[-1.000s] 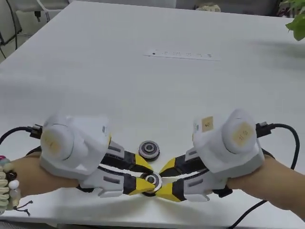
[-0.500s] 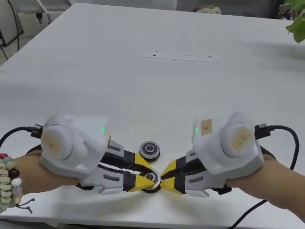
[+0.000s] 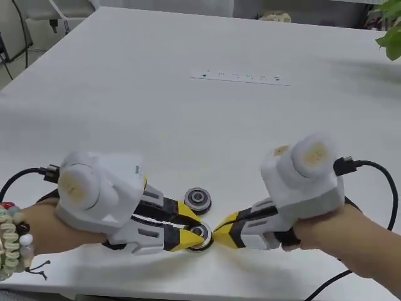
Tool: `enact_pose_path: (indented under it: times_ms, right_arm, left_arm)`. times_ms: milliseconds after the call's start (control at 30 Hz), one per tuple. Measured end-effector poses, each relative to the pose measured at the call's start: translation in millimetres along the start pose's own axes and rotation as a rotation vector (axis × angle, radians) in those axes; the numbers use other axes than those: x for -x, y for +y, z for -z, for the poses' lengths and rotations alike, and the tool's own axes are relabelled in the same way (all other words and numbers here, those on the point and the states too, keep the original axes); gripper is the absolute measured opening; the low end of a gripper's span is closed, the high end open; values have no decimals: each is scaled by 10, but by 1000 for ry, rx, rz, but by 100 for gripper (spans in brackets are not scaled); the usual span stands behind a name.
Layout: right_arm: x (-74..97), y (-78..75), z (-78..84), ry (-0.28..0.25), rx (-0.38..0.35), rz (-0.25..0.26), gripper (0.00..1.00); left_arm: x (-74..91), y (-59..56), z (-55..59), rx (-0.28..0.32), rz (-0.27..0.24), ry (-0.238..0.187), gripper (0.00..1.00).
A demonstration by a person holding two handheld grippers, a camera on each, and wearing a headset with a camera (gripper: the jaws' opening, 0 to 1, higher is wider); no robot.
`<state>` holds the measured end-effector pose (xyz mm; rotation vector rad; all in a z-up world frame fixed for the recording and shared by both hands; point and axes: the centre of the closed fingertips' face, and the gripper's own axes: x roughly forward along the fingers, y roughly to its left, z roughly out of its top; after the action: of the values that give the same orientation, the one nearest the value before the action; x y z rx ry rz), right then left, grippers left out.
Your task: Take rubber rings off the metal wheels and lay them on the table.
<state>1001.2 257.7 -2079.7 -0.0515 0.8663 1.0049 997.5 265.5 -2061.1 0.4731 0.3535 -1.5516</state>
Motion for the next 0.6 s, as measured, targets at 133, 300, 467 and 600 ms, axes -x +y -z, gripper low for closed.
enact_pose_path:
  times_ms: [133, 300, 467, 600]
  right_arm:
    - [35, -23, -34, -28, -44, -5, 0]
    - [25, -21, -24, -31, -60, -1, 0]
    - [47, -29, -51, -48, -85, -1, 0]
    - [74, -47, -70, -66, -124, -1, 0]
  left_arm:
    - [-1, 4, -5, -1, -2, 0, 8]
    - [1, 10, -3, 0, -4, 2, 8]
    - [7, 22, -1, -4, -10, 4, 8]
    - [23, 44, 7, -2, -19, 9, 7]
